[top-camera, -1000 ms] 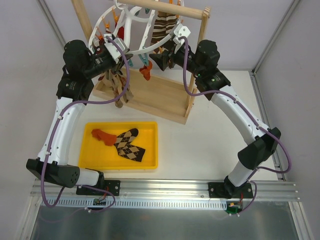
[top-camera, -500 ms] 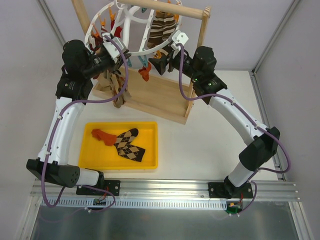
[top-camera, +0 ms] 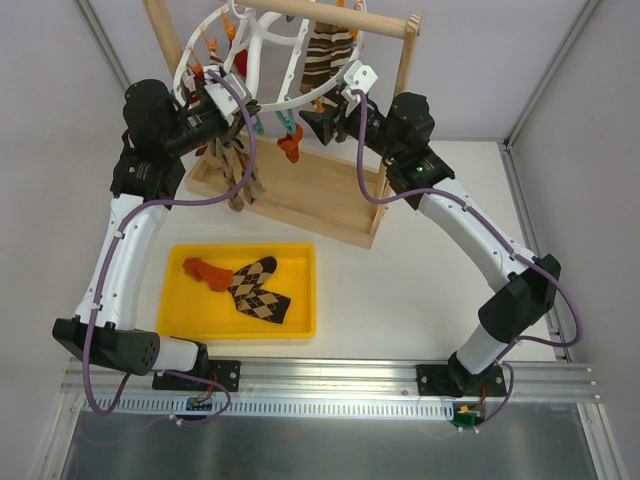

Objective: Clip the socks to the hanger
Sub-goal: Open the clamp at the hanger.

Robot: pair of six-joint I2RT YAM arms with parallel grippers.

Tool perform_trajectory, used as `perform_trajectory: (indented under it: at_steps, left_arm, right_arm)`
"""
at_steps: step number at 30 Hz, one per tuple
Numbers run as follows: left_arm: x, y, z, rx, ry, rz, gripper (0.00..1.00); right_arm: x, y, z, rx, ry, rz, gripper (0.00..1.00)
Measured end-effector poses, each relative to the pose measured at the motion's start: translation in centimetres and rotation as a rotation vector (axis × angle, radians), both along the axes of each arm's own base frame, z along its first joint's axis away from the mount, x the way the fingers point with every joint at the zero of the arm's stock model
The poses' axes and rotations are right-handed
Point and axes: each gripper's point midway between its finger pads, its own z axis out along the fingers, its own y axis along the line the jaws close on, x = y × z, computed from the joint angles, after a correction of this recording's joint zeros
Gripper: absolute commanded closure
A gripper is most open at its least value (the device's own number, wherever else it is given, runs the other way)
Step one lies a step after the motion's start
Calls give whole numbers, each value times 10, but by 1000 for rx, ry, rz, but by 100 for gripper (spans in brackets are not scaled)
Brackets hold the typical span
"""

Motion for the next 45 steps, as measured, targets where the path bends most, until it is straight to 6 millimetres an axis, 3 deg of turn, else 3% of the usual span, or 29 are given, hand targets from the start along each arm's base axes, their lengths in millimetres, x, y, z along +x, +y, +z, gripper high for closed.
perform_trajectory:
  at_steps: [5, 17, 23, 27, 29, 33, 39, 42, 45]
  left_arm:
    - [0, 0, 0, 0, 0, 0, 100]
    - [1, 2, -2, 2, 7, 15, 100]
    - [0, 3, 0, 1, 5, 17, 98]
    - [0, 4, 0, -5, 10, 23, 82]
    - [0, 4, 0, -9, 14, 26, 49]
    - [-6, 4, 0, -38, 49, 32, 1]
    - [-37, 16, 16, -182, 89, 98, 1]
    - [-66, 30, 26, -331, 122, 169, 1]
    - [-102, 43, 20, -485, 172, 212, 1]
  right_arm:
    - [-2, 1, 2, -2, -14, 14, 49]
    - [-7, 4, 13, 21, -43, 44, 94]
    - [-9, 6, 12, 43, -7, 59, 99]
    - [-9, 8, 14, 66, 27, 75, 99]
    - [-10, 9, 16, 79, 50, 79, 99]
    - [-10, 10, 20, 102, 96, 83, 99]
    - [-7, 9, 18, 118, 158, 68, 99]
    - [-4, 9, 13, 120, 188, 54, 99]
    - [-1, 8, 8, 121, 220, 37, 99]
